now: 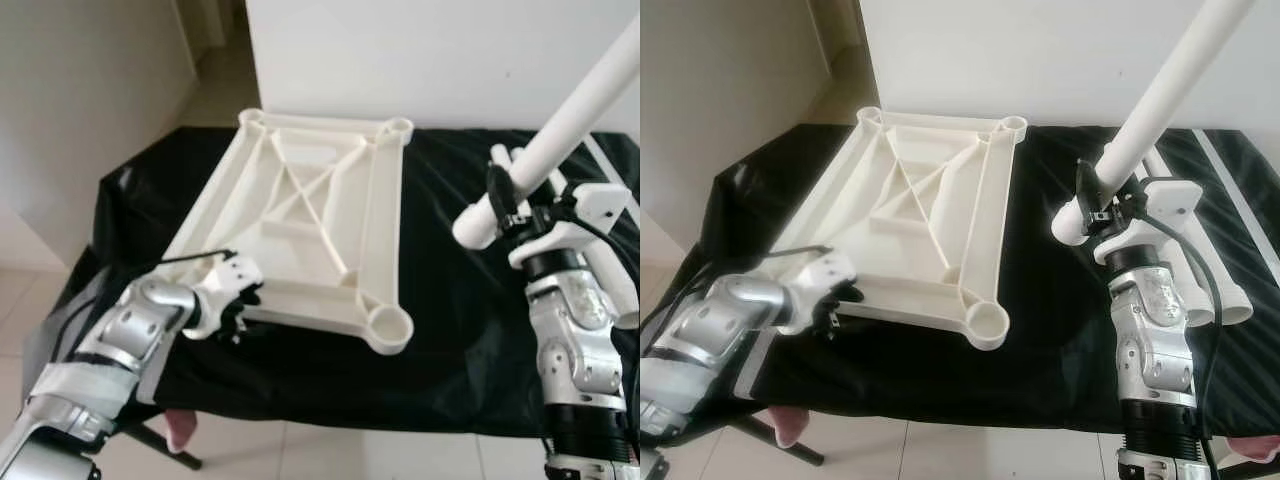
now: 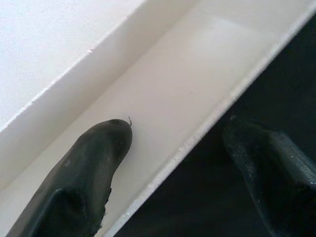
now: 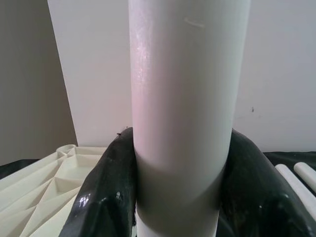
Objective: Building children table
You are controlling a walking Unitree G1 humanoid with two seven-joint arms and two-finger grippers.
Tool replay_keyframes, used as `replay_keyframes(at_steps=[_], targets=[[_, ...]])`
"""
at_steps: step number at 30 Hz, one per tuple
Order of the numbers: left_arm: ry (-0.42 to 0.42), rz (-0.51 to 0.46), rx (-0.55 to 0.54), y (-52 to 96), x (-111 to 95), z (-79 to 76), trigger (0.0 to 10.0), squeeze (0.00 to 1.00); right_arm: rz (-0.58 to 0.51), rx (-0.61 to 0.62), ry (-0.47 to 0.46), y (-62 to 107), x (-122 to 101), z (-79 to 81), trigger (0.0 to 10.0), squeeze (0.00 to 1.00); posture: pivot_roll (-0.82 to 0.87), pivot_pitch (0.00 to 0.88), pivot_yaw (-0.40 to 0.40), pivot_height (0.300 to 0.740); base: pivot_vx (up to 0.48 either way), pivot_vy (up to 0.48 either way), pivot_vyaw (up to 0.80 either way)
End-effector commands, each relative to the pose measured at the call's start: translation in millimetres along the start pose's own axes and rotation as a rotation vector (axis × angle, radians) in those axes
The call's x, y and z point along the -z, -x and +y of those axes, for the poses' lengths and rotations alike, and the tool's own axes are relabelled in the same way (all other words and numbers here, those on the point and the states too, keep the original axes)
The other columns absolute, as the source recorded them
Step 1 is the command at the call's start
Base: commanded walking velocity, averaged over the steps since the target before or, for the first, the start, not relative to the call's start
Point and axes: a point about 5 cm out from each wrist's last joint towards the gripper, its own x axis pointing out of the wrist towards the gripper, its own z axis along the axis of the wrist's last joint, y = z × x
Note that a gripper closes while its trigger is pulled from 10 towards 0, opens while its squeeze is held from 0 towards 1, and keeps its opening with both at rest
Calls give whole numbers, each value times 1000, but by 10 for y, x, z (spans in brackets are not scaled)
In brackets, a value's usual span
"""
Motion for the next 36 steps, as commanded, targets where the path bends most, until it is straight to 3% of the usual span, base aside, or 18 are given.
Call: replay_keyframes(at_steps=[1,7,11,16,19,21,22,25,26,29,32,36], targets=[[27,19,-249,79,38,237,10000,0,-8,-10,1,3,6,15,10000,0,-10,74,33,740,0,0,0],[41,-4,-303,133,13,369,10000,0,2,-24,-6,10,33,50,10000,0,-14,76,34,740,0,0,0],[51,-21,-282,163,24,365,10000,0,4,-26,-8,17,41,60,10000,0,-16,75,35,740,0,0,0],[87,-102,-171,236,54,253,10000,0,17,-44,-15,40,61,87,10000,0,-17,75,35,740,0,0,0],[84,-176,-82,279,42,106,10000,0,26,-63,-21,50,77,114,10000,0,-13,75,28,740,0,0,0],[99,-334,8,322,-66,-80,10000,0,44,-92,-29,59,121,168,10000,0,3,74,8,740,0,0,0],[99,-334,8,322,-66,-80,10000,0,44,-92,-29,59,121,168,10000,0,3,74,8,740,0,0,0],[120,-484,72,378,-185,-251,10000,0,56,-115,-35,59,156,220,10000,0,12,72,-3,740,0,0,0],[120,-484,72,378,-185,-251,10000,0,56,-115,-35,59,156,220,10000,0,12,72,-3,740,0,0,0],[144,-641,88,436,-260,-453,10000,0,57,-147,-53,43,163,307,10000,0,23,68,-18,740,0,0,0],[153,-683,116,446,-254,-649,10000,0,59,-178,-65,52,163,392,10000,0,33,64,-29,740,0,0,0],[147,-685,111,408,-231,-775,10000,0,57,-216,-55,80,155,486,10000,0,41,63,-37,740,0,0,0]])
